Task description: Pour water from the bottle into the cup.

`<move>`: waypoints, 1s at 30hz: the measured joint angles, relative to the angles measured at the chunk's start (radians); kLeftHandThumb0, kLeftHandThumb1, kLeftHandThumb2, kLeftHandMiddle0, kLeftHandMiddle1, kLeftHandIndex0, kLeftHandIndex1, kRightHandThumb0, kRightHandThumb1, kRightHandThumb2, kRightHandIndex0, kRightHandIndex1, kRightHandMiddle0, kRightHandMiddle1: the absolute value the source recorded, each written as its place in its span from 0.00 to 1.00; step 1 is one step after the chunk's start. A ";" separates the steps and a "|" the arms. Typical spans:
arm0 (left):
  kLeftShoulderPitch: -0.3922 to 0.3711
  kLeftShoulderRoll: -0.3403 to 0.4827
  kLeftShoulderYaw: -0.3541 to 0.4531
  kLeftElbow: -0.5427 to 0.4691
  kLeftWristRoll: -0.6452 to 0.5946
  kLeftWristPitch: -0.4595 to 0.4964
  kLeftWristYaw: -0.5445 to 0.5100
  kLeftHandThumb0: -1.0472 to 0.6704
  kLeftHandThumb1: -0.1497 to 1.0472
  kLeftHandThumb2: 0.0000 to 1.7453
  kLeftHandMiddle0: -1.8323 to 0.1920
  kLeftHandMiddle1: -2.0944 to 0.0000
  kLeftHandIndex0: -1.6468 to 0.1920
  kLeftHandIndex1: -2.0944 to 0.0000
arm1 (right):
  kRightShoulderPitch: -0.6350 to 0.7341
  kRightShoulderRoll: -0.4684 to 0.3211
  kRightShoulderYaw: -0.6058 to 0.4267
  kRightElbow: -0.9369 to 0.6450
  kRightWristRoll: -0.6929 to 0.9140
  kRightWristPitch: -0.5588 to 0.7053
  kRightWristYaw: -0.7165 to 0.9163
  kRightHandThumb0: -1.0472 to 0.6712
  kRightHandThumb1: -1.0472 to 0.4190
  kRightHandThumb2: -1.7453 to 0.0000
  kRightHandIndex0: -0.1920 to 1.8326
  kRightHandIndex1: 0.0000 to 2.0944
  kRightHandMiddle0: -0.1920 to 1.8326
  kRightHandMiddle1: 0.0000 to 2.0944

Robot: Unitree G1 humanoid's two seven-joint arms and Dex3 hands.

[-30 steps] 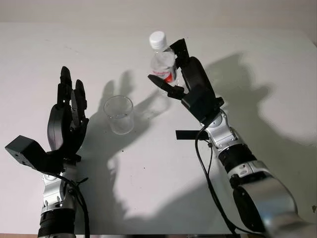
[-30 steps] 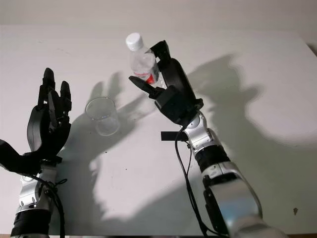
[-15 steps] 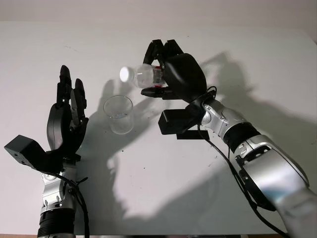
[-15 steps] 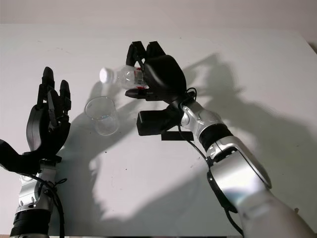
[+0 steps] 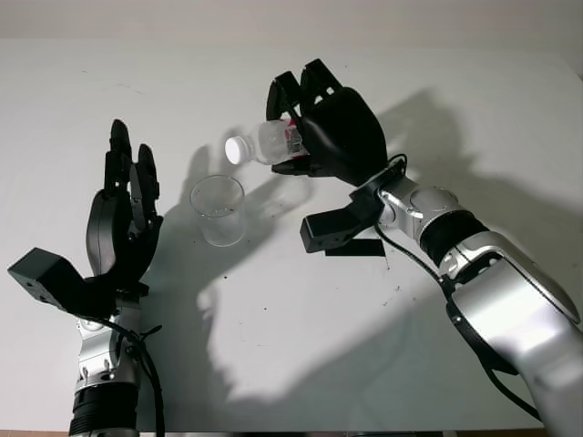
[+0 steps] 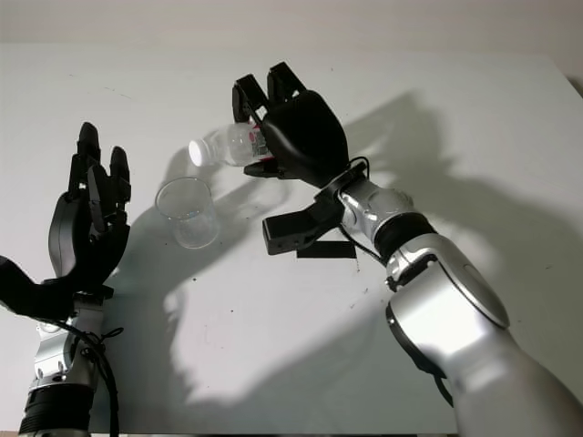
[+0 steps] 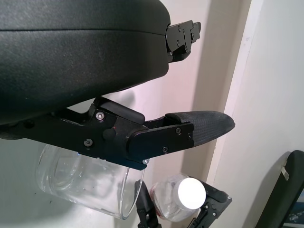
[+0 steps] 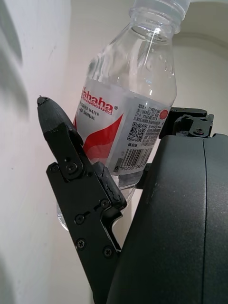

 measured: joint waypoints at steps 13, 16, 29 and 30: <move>-0.003 -0.010 -0.007 0.000 0.001 -0.002 0.009 0.19 1.00 0.33 1.00 1.00 1.00 1.00 | -0.032 -0.001 0.057 0.000 -0.039 0.002 -0.082 0.37 0.00 0.92 0.64 1.00 0.47 1.00; -0.003 -0.012 -0.007 -0.001 0.002 -0.006 0.013 0.19 1.00 0.33 1.00 1.00 1.00 1.00 | -0.044 -0.002 0.084 0.001 -0.064 0.006 -0.114 0.36 0.00 0.95 0.65 1.00 0.41 1.00; -0.004 -0.017 -0.009 -0.001 0.008 -0.020 0.017 0.19 1.00 0.33 1.00 1.00 1.00 1.00 | -0.119 -0.009 0.220 0.010 -0.211 0.097 -0.208 0.35 0.06 0.97 0.67 1.00 0.34 0.78; -0.004 -0.017 -0.009 -0.001 0.008 -0.020 0.016 0.19 1.00 0.33 1.00 1.00 1.00 1.00 | -0.124 -0.009 0.230 0.011 -0.219 0.105 -0.218 0.35 0.06 0.97 0.67 1.00 0.34 0.78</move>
